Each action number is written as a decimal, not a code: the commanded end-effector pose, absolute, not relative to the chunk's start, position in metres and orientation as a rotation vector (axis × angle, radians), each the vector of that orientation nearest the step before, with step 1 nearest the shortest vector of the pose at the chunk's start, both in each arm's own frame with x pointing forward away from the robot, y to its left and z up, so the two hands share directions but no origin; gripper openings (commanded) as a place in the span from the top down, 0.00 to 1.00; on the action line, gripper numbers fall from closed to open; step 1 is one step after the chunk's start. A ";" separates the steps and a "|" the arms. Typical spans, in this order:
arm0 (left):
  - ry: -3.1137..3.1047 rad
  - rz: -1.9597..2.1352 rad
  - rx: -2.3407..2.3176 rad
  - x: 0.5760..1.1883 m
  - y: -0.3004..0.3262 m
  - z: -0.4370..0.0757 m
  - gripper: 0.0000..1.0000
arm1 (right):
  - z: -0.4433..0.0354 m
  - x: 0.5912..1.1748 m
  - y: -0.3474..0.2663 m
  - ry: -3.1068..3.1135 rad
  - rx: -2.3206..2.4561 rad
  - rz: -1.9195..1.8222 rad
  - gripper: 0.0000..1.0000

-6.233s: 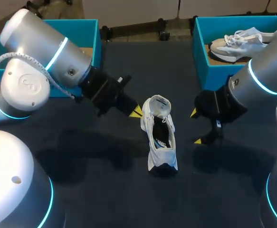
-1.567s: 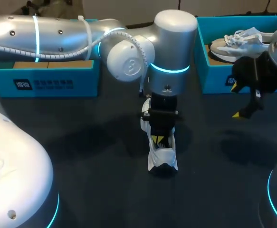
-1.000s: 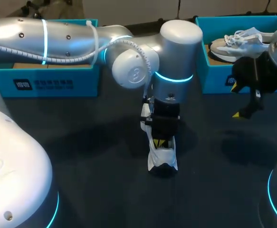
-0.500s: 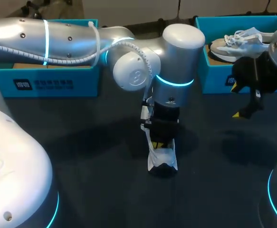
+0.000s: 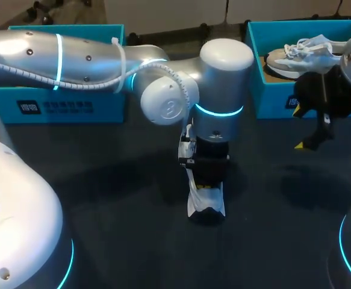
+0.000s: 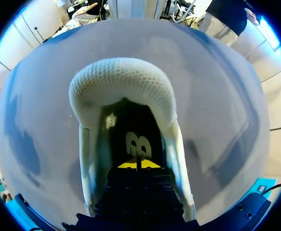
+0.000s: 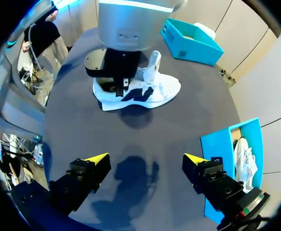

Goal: Take the shoe out of the shoebox, open the shoe tongue, remove and reinsert the insole, then place the shoe into the shoebox

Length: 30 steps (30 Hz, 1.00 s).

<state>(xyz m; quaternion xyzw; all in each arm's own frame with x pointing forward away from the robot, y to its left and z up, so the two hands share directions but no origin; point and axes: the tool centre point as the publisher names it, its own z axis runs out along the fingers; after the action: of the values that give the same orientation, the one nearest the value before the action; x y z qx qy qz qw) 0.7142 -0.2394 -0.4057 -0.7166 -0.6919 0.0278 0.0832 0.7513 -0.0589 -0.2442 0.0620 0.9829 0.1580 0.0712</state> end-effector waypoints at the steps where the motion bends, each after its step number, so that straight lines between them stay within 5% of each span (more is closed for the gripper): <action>1: -2.101 0.057 -2.133 0.707 -0.236 -0.385 1.00 | -0.245 0.751 -0.059 2.955 0.187 0.473 0.00; 19: -2.149 0.074 -2.107 0.695 -0.244 -0.407 1.00 | -0.245 0.751 -0.059 2.955 0.187 0.473 0.00; 30: -2.285 -0.013 -2.150 0.716 -0.234 -0.366 1.00 | -0.245 0.751 -0.059 2.955 0.187 0.473 0.00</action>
<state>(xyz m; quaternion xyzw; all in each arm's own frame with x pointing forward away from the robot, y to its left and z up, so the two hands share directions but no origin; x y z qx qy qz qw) 0.7202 -0.2484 -0.3870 -0.6875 -0.7257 0.0034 0.0272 0.7513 -0.0590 -0.2441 0.0621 0.9829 0.1580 0.0713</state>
